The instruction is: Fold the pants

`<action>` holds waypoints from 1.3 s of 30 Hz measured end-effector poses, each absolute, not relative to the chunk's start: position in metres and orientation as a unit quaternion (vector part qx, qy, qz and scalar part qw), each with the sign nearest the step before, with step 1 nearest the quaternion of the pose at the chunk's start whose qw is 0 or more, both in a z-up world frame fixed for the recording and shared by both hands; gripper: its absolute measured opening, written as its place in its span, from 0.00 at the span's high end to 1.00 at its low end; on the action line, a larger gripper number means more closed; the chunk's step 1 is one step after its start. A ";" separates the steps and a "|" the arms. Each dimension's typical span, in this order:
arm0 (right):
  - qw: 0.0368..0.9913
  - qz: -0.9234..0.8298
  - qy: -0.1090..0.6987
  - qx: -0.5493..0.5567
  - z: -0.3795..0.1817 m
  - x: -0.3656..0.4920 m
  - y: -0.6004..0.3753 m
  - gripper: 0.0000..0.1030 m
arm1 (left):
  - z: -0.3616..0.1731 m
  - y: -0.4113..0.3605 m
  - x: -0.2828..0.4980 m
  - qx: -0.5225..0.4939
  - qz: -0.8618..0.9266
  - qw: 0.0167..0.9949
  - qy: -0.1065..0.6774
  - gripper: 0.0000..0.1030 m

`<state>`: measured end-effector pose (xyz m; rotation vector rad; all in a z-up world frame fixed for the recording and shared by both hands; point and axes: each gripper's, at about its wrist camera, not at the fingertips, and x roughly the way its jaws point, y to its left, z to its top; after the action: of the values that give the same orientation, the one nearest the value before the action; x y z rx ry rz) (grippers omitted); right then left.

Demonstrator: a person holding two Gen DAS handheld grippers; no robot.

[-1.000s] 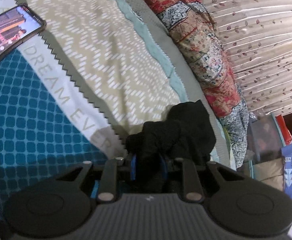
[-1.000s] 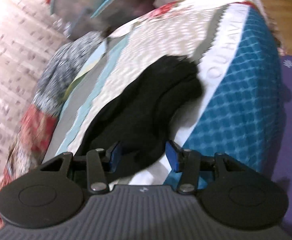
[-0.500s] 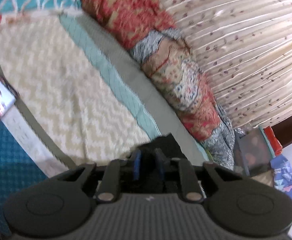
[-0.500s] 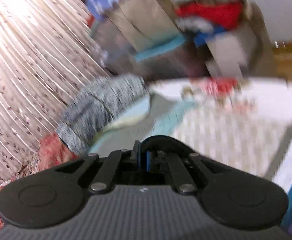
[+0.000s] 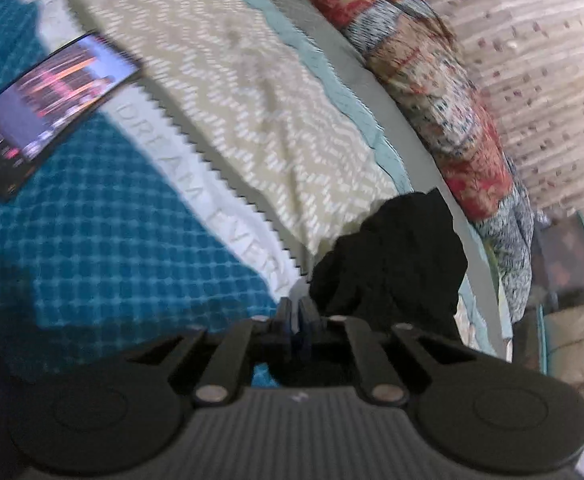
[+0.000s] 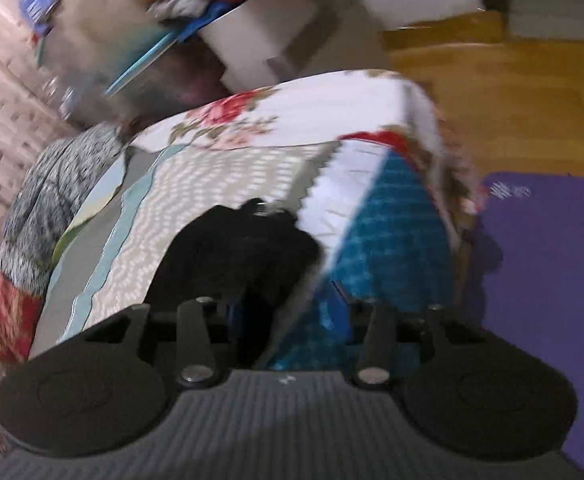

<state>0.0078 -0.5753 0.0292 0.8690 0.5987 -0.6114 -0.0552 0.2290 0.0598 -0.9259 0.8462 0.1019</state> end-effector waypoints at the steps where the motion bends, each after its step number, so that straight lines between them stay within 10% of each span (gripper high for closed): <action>1: 0.823 -0.290 0.277 0.402 0.034 0.007 -0.573 0.54 | 0.062 0.226 -0.048 -0.422 0.043 0.815 0.395 0.91; 12: 0.913 -0.056 0.295 0.278 0.085 0.128 -0.456 0.54 | 0.071 0.208 0.064 -0.335 0.017 0.858 0.390 0.65; 27: 0.863 0.177 0.456 0.128 -0.043 0.365 -0.226 0.54 | 0.053 0.139 0.164 -0.226 -0.058 0.885 0.403 0.25; 28: 0.873 0.181 0.442 0.103 -0.043 0.366 -0.217 0.62 | 0.051 0.137 0.167 -0.229 -0.063 0.884 0.403 0.22; 29: 0.875 0.196 0.438 0.068 -0.040 0.367 -0.206 0.91 | 0.050 0.134 0.170 -0.230 -0.068 0.884 0.402 0.22; 39: 0.964 0.075 0.248 -0.058 0.069 0.371 -0.281 0.92 | 0.062 0.112 0.180 -0.233 -0.121 0.885 0.385 0.22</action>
<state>0.3709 -0.2815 0.0688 -0.1183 0.5011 0.1524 0.1801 0.1120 0.0624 -0.4854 0.8002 -0.2520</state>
